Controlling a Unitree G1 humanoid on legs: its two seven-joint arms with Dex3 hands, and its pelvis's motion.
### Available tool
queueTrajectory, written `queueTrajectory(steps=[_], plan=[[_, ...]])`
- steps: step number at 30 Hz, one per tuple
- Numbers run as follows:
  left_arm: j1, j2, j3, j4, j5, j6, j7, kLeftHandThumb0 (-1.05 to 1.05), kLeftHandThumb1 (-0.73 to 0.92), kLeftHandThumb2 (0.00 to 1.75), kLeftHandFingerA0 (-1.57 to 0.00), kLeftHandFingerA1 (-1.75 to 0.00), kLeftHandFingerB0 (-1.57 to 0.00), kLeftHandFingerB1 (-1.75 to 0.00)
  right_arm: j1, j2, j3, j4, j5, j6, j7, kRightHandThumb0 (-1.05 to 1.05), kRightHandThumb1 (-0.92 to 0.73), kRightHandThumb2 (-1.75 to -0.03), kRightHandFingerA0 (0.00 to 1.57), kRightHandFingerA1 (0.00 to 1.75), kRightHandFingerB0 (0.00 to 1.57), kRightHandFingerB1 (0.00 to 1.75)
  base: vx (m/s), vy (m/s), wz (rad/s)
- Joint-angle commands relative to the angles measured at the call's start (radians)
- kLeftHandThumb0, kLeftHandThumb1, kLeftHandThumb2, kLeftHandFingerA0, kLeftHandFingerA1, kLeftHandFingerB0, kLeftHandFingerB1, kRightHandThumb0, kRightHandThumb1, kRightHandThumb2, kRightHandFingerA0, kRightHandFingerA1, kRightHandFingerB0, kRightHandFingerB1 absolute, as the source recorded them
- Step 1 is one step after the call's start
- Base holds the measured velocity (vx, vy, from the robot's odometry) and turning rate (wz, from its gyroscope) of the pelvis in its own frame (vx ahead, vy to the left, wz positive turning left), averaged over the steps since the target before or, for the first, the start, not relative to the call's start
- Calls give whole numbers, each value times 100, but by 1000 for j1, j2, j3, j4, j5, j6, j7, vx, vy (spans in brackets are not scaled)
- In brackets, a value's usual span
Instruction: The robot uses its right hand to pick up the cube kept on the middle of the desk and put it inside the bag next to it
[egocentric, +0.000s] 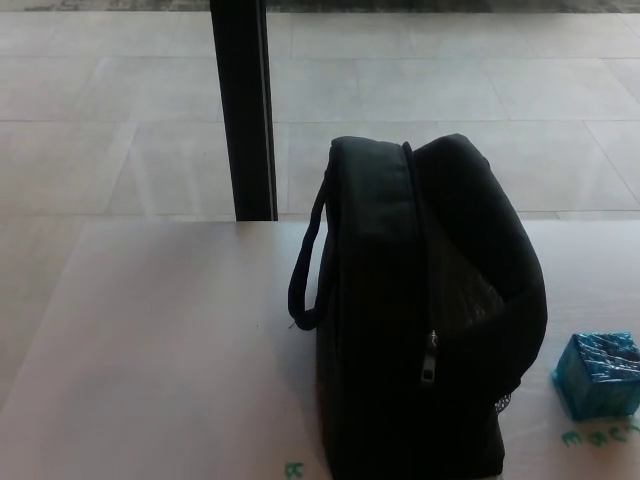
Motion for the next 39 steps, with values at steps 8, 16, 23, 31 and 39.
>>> queueTrajectory(steps=[8, 16, 23, 31, 39], plan=[[6, 18, 5, -14, -47, 49, -45, -69, 59, 90, -19, -57, -10, -48, -288, -73, 210, -70, 14, 201, -11, -89, -59, -93, 0, 12, 9, 13, 0, 0, 0], [-1, 23, 5, 9, -44, 40, -51, -71, 57, 89, -18, -57, -9, -47, -337, -74, 413, -30, -48, 156, 51, -94, -59, -94, 0, 8, 1, 6, 0, 0, 0], [25, 25, -2, -5, -41, 38, -62, -69, 75, 61, -21, -53, -11, -38, -352, -94, 696, 87, -231, 71, 106, -96, -50, -87, 0, 0, 0, 4, 0, 0, 0], [25, 30, -12, 5, -30, 19, -65, -72, 59, 90, -18, -56, -9, -47, -466, -100, 826, 184, -326, 65, 103, -102, -54, -100, 0, 11, 0, 0, 0, 0, 0], [25, 34, -13, 21, -34, 10, -77, -73, 60, 88, -17, -55, -10, -47, -627, -110, 917, 321, -426, 66, 104, -105, -64, -62, 0, 0, 0, 13, 0, 0, 0]])
